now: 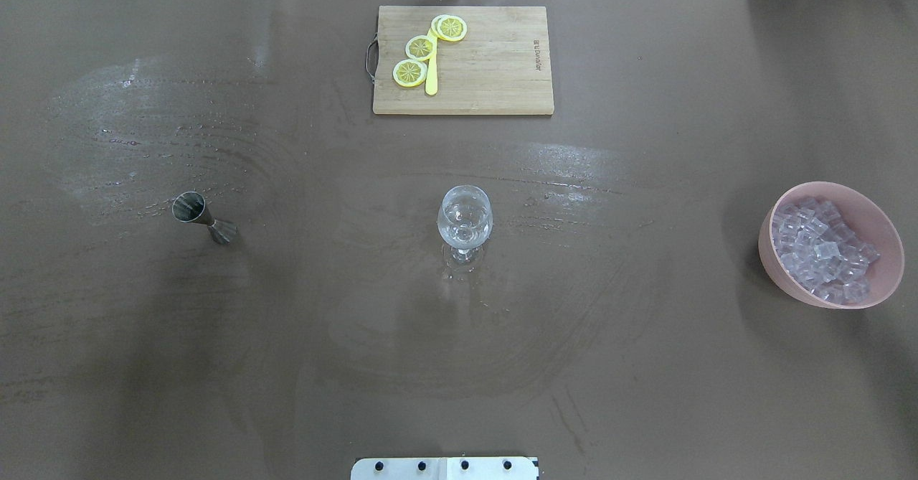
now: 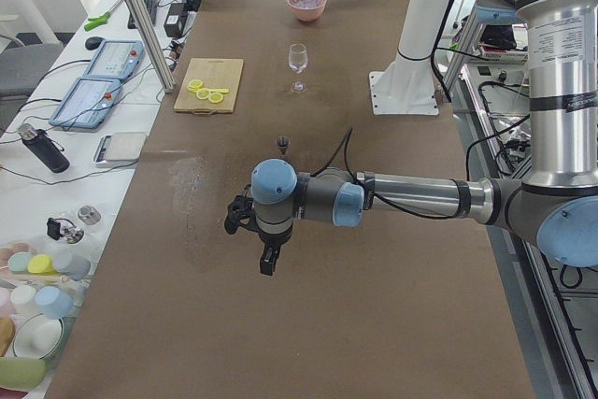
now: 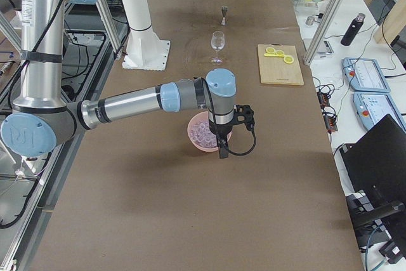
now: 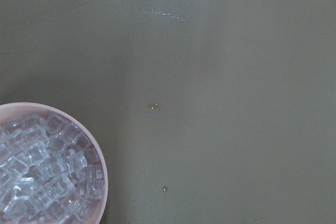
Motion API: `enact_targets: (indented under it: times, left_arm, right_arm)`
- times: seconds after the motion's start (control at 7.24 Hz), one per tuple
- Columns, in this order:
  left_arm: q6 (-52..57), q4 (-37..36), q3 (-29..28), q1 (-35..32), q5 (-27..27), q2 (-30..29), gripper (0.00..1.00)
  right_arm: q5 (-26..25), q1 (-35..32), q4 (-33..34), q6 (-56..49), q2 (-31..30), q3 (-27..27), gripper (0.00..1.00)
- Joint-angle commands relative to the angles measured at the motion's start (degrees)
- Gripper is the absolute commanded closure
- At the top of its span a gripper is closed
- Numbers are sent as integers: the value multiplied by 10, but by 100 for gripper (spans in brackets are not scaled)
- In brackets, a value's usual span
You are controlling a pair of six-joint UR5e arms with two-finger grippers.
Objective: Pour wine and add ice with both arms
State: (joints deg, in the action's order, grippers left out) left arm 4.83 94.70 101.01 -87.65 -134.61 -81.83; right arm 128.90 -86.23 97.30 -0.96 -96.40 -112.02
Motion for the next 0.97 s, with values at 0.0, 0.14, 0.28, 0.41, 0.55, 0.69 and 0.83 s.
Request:
enact_targets:
  times: [0.0, 0.14, 0.28, 0.41, 0.55, 0.69, 0.83]
  left_arm:
    - [0, 0, 0, 0, 0, 5, 2]
    - [0, 0, 2, 0, 0, 10, 2]
    - [0, 0, 8, 1, 4, 9, 2]
    - [0, 0, 11, 1, 6, 9, 2]
    - [-2, 0, 9, 1, 6, 6, 2]
    - [-5, 0, 10, 0, 5, 3, 2]
    - [-6, 1, 15, 0, 5, -10, 2]
  right_arm:
    - [0, 0, 1, 2, -5, 13, 0]
    - [1, 0, 0, 1, -19, 10, 0]
    - [1, 0, 0, 2, -22, 13, 0]
    - [1, 0, 0, 2, -26, 12, 0]
    - [1, 0, 1, 3, -27, 12, 0]
    - [5, 0, 0, 2, -26, 11, 0]
    - [6, 0, 0, 1, -23, 8, 0]
